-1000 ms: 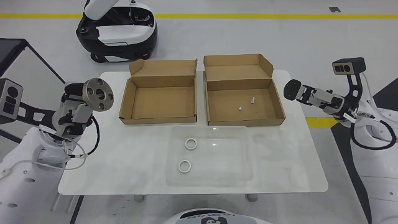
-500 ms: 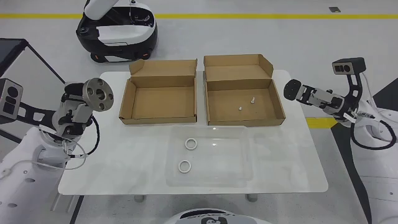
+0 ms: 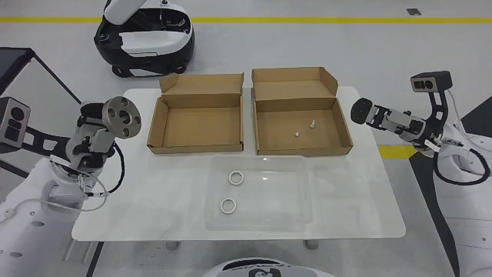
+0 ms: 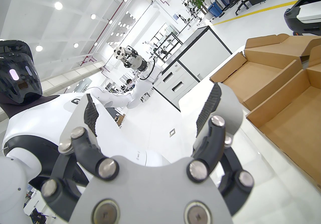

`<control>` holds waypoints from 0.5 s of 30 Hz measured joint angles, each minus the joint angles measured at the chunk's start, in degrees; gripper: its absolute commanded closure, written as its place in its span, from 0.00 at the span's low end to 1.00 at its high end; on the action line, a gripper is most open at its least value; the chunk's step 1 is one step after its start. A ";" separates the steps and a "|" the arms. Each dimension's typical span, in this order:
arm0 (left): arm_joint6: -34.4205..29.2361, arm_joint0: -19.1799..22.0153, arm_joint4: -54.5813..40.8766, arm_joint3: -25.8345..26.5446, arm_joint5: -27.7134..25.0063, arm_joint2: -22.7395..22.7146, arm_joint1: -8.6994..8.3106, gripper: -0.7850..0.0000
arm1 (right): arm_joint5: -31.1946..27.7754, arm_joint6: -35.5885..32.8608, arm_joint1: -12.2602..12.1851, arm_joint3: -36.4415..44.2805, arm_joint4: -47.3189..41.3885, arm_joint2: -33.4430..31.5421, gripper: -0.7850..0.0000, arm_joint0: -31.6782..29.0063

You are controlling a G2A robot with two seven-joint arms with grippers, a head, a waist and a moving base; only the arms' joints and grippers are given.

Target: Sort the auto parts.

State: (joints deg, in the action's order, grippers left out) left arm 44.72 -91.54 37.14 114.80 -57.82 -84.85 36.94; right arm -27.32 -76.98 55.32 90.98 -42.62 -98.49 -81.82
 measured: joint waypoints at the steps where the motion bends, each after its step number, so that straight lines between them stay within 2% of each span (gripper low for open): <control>1: -0.35 0.11 -0.88 0.13 -0.03 0.11 0.15 1.00 | 0.00 0.00 0.00 0.00 0.00 0.00 0.00 0.00; 15: -2.92 1.93 -8.91 1.71 -0.18 2.02 2.12 1.00 | 0.00 0.00 0.00 0.00 0.00 0.00 0.00 0.00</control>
State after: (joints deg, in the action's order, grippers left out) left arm 41.80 -89.61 28.23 116.51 -58.00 -82.83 39.06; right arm -27.32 -76.98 55.32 90.98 -42.62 -98.49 -81.82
